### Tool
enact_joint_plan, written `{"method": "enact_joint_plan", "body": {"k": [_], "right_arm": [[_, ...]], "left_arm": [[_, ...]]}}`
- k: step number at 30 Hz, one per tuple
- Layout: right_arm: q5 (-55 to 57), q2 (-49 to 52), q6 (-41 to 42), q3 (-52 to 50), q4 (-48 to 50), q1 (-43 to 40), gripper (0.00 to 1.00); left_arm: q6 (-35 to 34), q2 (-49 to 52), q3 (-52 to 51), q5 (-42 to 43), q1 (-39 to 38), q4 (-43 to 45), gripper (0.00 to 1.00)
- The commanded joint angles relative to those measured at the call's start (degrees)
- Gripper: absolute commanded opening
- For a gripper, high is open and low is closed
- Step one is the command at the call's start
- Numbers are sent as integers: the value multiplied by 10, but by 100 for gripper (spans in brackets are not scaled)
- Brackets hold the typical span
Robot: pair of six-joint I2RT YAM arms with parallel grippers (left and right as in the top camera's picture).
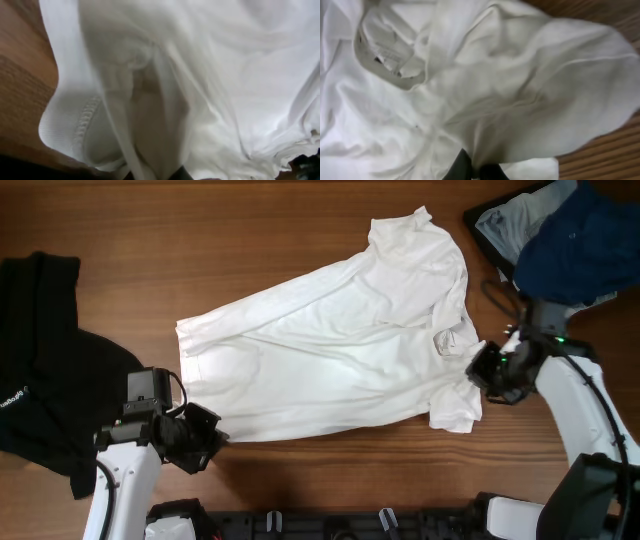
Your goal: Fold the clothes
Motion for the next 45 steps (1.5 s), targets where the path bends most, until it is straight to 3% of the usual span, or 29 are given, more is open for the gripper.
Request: {"method": "enact_joint_plan", "body": {"k": [1,6,11,14,24,31,39,42,43,45], "right_arm": [[52,-9,1,41,3,65,4],[113,-9,-13,99,11,118,4],[120,-7,-13,122,32,114,4],[120,4,-13,122,29,114,4],[109,64,-14,123,77,114,4],[98,101,-76,158,149,115,4],[40,154,-99,161,300,124,5],[31,190,-100,161,295,139,18],[30,203,-101,161,293,147,28],[21,223,-101,161,295,165,80]], "left_arm": [[-7,-7,30,-37,-3,13,4],[-7,-7,56,-55,-3,35,4],[-5,-1,61,-93,-2,85,4],[-5,17,61,-102,-2,99,9],[-11,150,61,-103,-2,228,4],[-20,192,61,-103,-2,313,4],[-20,192,61,-103,-1,311,4],[-20,192,61,-103,-1,304,8],[-20,192,61,-103,-1,301,11],[-20,192,61,-103,-1,297,14]]}}
